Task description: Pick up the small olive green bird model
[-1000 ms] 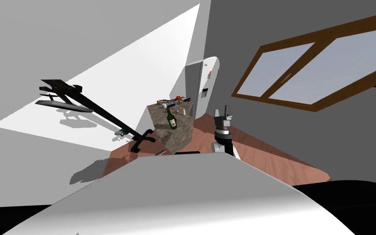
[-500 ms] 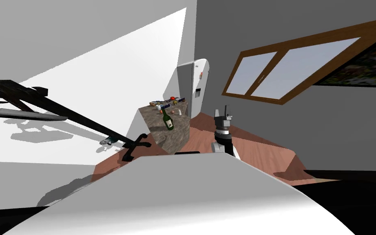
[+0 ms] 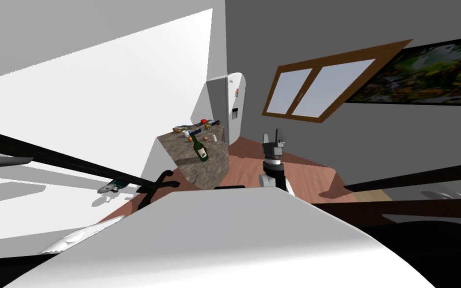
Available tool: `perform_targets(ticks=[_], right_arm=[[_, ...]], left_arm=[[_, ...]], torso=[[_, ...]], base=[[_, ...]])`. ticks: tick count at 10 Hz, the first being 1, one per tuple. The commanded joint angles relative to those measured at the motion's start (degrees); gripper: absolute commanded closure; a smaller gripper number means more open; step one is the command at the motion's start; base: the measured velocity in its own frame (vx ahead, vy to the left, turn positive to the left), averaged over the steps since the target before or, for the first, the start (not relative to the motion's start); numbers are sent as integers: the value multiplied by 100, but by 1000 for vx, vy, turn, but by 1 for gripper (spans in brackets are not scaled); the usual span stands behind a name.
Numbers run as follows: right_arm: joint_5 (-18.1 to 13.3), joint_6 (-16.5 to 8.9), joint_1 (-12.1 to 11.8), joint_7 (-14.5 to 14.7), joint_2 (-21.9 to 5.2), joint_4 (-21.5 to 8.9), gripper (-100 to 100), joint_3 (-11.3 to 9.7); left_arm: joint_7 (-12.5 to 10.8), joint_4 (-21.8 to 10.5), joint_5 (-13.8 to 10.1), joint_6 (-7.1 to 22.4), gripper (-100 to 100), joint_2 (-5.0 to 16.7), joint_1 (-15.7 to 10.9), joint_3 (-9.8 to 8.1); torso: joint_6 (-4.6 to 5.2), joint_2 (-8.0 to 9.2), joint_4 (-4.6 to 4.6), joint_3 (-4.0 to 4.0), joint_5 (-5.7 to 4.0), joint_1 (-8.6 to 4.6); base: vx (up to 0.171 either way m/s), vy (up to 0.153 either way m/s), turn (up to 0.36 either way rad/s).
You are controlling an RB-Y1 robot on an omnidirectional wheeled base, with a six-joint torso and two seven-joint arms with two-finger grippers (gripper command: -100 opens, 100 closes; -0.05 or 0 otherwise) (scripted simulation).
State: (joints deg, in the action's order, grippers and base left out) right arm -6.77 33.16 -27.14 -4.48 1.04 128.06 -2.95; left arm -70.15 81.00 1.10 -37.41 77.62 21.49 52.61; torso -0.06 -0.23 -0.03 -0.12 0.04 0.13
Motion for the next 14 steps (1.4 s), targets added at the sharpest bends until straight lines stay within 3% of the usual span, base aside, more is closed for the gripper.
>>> perform_targets(ticks=[1, 2, 3, 4, 5, 6, 7, 8, 9, 10, 11, 12, 13, 14], right_arm=[[0, 0, 0, 0, 0, 0, 0, 0], [0, 0, -1, 0, 0, 0, 0, 1], [0, 0, 1, 0, 0, 0, 0, 0], [0, 0, 0, 0, 0, 0, 0, 0], [0, 0, 0, 0, 0, 0, 0, 0], [0, 0, 0, 0, 0, 0, 0, 0], [0, 0, 1, 0, 0, 0, 0, 0], [0, 0, -2, 0, 0, 0, 0, 1], [0, 0, 0, 0, 0, 0, 0, 0], [0, 0, -1, 0, 0, 0, 0, 1], [0, 0, 0, 0, 0, 0, 0, 0], [0, 0, -1, 0, 0, 0, 0, 1], [0, 0, -1, 0, 0, 0, 0, 0], [0, 0, -2, 0, 0, 0, 0, 1]], left_arm=[[-95, -203, 24, -100, -100, 75, -102, 67], [-339, -368, -28, -105, -100, 362, -242, 303], [-369, -491, -28, -105, -100, 422, -242, 303], [-598, -737, -82, -105, -100, 583, -385, 527], [-629, -769, -82, -105, -100, 750, -385, 527], [-827, -908, -137, -102, -100, 973, -531, 738], [-875, -1036, -137, -102, -100, 1055, -531, 738], [-1106, -1259, -194, -95, -100, 1284, -681, 937], [-1106, -1290, -194, -95, -100, 1332, -681, 937], [-1322, -1525, -250, -86, -100, 1565, -832, 1123], [-1322, -1525, -250, -86, -100, 1576, -832, 1123], [-1520, -1700, -307, -75, -100, 1782, -984, 1294], [-1520, -1614, -307, -75, -100, 1782, -984, 1294], [-1520, -1724, -307, -75, -100, 1782, -984, 1294]], torso=[[0, 0, 0, 0, 0, 0], [-5, -2, 0, -1, 2, -2], [5, -2, -1, -1, 0, -4], [-2, -2, 0, -1, 1, -2], [2, -2, 0, -1, 0, -2], [0, -4, 0, -2, 1, -1], [7, -7, -1, -4, 0, -2], [-8, -6, -1, -3, 1, -2], [3, -8, -1, -5, -1, -6], [-5, -9, -1, -5, 1, -6], [1, -12, -2, -7, -1, -9], [-4, -14, -2, -7, 0, -9], [3, -20, -4, -11, -2, -13], [-6, -20, -4, -11, 1, -11]], base=[[-15, 14, -27], [-26, 4, -311], [-25, 12, -264], [-24, 12, -332], [-24, 16, -295], [-21, 8, -502], [-16, 14, -166], [-14, -2, -302], [-11, 4, -241], [-3, -6, -313], [1, -2, -235], [14, -11, -376], [15, -5, -246], [9, -3, 5]])
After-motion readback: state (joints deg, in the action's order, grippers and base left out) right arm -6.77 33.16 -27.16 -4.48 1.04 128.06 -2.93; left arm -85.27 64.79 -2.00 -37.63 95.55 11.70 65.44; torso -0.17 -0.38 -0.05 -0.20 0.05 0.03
